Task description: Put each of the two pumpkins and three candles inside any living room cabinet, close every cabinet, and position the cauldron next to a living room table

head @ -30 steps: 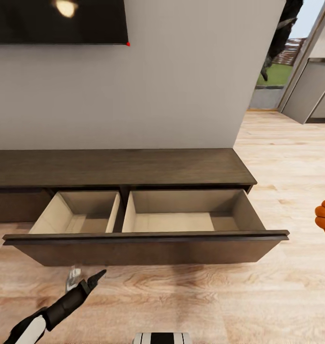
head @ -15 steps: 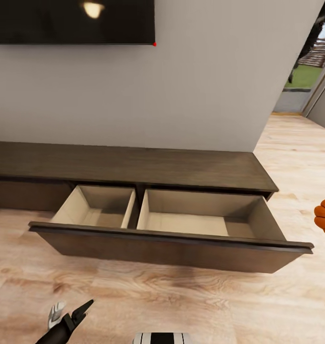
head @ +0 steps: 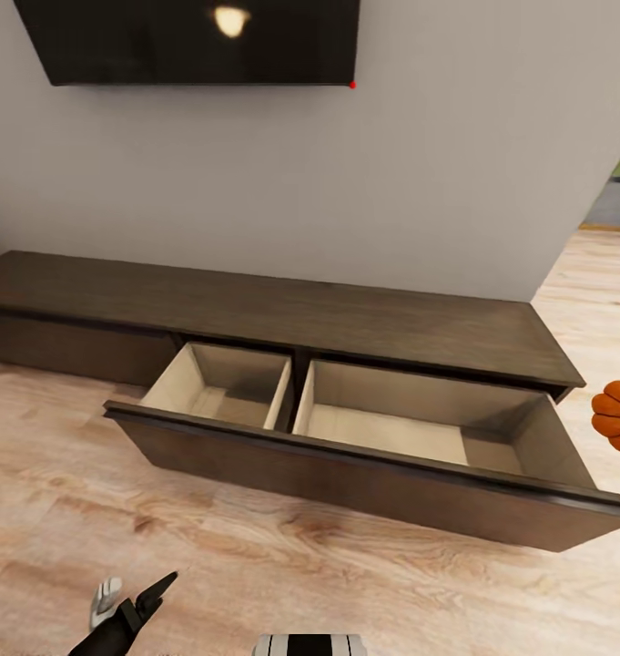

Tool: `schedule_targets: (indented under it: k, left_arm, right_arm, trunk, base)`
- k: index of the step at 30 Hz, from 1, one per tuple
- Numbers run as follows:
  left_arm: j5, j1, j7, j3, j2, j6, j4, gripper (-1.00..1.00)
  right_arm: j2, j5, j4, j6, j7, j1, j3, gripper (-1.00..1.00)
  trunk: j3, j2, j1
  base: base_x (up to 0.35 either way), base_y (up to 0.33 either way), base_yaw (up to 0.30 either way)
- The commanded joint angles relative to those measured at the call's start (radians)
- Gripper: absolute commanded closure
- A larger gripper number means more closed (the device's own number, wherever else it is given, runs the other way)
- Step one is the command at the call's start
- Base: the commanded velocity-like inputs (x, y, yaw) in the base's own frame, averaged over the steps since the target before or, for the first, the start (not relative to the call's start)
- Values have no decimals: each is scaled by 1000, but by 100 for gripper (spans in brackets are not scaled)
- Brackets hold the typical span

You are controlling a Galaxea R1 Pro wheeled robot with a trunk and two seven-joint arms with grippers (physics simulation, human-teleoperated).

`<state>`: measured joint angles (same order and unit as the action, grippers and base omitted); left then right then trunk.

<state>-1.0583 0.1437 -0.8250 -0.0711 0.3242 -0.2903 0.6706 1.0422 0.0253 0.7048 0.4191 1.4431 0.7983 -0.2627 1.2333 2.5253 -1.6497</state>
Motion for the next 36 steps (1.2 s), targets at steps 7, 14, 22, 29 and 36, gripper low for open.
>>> schedule_targets:
  k: [7,14,22,29,36]
  left_arm:
    - [-11,1,0,-4,1,-7,-7,-100]
    - [-11,1,0,-4,1,-7,-8,-100]
    - [-11,1,3,-4,1,-7,-8,-100]
    - [-11,1,5,-4,1,22,-8,-100]
    - [-11,1,4,-4,0,32,-8,-100]
  right_arm:
    - [-1,5,-4,7,0,1,0,100]
    - [-4,3,-3,8,-6,1,1,100]
    - [-60,-54,10,0,-29,1,10,100]
    - [-174,-231,57,-18,-46,1,5,100]
    - [-224,-266,72,-14,-50,1,10,100]
  trunk:
    - [1,0,0]
    - [1,0,0]
    - [1,0,0]
    - [1,0,0]
    - [1,0,0]
  base:
    - [0,0,16]
    - [0,0,1]
    - [126,0,0]
    - [128,0,0]
    - [39,0,0]
